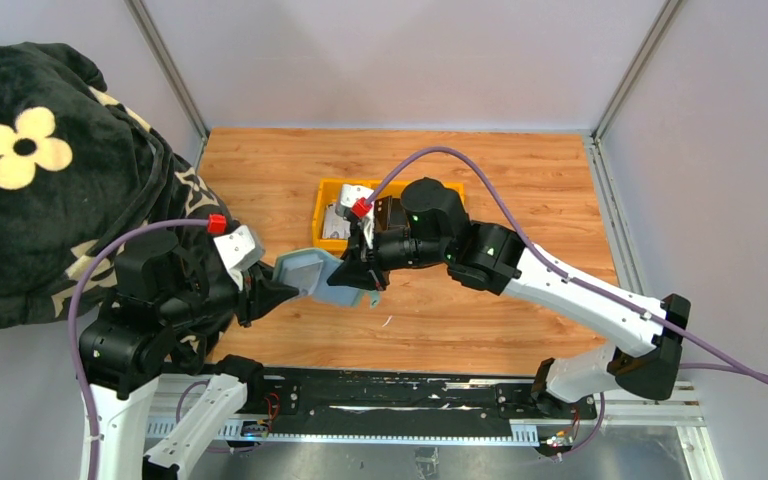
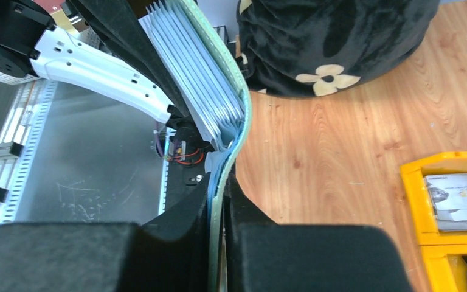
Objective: Take the credit cards out of the card holder
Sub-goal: Open the card holder.
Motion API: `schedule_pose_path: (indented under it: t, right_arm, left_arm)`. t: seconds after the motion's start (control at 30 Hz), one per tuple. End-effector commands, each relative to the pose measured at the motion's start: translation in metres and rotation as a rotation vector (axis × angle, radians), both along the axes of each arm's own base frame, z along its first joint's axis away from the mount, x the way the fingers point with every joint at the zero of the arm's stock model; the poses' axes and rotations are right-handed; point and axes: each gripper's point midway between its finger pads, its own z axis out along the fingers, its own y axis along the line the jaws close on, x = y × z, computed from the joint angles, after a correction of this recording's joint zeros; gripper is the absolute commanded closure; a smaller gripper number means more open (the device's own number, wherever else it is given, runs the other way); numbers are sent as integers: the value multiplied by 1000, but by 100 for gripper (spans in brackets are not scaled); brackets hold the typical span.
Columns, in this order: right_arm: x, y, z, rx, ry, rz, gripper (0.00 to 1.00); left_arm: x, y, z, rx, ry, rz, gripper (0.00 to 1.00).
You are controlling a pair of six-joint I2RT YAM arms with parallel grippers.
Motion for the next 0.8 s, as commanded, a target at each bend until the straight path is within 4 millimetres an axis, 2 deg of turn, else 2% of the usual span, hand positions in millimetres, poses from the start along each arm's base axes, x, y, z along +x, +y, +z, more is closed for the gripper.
schedule_pose_path:
  t: [0.0,0.03,0.1,0.13,0.23,0.33,0.43,0.63,0.77]
  right_arm:
    - [-12,-7,11,73,45,56,91]
    - [-15,-8,15,96,50,61,94]
    - [-17,-10,21,131,61,57,96]
    - [-17,-11,24,140,71,49,97]
    - [-21,-16,33,163,84,51,100]
    - [-29,-20,38,181,101,73,100]
    - [-32,-23,39,181,112,77,100]
    - [-36,-27,45,193,130,85,100]
    - [-39,-29,50,210,123,102,100]
  left_arm:
    - [-6,-8,10,-49,19,-47,97]
    - [-6,-9,10,-52,24,-48,90]
    - [-7,-9,9,-57,35,-46,58]
    - [-8,-9,7,-59,42,-45,48]
    - [-4,-7,2,-56,60,-14,24]
    - [2,-6,4,-75,59,29,21]
    - [0,-8,9,-111,45,27,22]
    - [-2,-10,10,-135,64,21,12]
    - [-5,-17,16,-173,92,-17,11]
